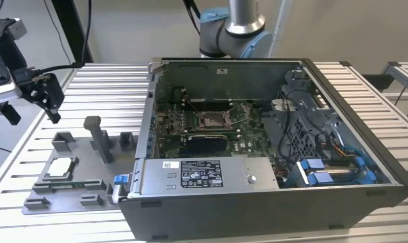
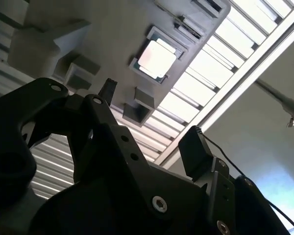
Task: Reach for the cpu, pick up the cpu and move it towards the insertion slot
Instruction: 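Pick up the cpu and move it towards the insertion slot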
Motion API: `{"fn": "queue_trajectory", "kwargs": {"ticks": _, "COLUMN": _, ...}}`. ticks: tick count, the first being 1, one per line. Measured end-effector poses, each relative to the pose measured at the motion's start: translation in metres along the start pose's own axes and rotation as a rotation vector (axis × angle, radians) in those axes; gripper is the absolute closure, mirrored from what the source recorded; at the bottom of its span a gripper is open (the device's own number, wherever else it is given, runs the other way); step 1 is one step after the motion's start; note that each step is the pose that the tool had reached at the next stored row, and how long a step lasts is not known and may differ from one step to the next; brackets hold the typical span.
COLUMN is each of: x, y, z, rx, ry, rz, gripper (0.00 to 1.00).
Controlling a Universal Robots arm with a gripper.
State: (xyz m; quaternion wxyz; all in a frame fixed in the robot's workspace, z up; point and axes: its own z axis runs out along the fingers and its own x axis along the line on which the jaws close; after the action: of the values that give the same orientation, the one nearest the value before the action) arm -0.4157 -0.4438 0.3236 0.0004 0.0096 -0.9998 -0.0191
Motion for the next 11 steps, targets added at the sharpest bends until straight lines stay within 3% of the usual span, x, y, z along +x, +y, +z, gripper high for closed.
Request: {"fn": "queue_trajectory", "kwargs": {"ticks": 11, "x": 0.0011, "y": -0.0026, "z": 0.0137, "rx": 0.0000, "ry": -0.0001, "rz": 0.000, "gripper": 0.00}}
